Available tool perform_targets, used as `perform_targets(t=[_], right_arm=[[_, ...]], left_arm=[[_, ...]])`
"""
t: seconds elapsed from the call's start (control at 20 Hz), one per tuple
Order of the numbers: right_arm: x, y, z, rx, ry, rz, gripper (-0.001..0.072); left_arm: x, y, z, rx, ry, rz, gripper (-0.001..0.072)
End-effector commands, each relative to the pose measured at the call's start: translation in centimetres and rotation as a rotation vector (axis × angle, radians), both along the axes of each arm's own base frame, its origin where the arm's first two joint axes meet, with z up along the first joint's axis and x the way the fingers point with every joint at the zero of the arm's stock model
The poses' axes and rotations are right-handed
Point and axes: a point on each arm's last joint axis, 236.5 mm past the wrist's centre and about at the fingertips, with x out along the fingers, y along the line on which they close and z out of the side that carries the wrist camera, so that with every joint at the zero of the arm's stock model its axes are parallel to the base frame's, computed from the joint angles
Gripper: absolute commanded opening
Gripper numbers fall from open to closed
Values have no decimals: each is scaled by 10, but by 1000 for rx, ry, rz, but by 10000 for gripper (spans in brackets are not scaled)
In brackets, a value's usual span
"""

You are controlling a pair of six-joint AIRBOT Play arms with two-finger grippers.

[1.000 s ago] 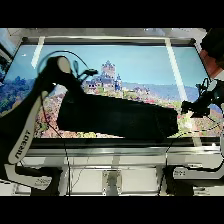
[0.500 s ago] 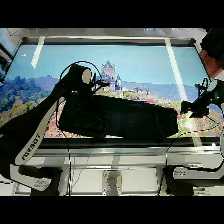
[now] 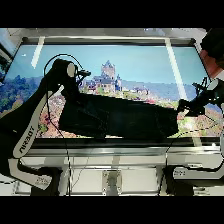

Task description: Fold the clothes and pants, and hang the long-sleeved shirts on hangers.

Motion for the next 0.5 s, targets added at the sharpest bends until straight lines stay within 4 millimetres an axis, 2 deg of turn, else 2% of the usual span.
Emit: perform_targets(t=[0.0, 0.15, 0.3, 0.35, 0.4, 0.45], right_arm=[[3, 8, 1, 34, -13, -7, 545], [4, 10, 2, 42, -16, -9, 545], [6, 9, 1, 39, -24, -10, 545], [7, 9, 1, 37, -26, -11, 545], [7, 9, 1, 37, -28, -11, 545], [7, 9, 1, 37, -28, -11, 545]], left_arm=[[6, 1, -23, -7, 35, 22, 439], [3, 2, -51, 16, 105, 24, 437], [-6, -1, -69, 18, 177, 25, 432], [-8, 0, -72, 25, 195, 24, 359], [-10, 0, -74, 29, 206, 24, 174], [-10, 0, -74, 28, 206, 24, 25]])
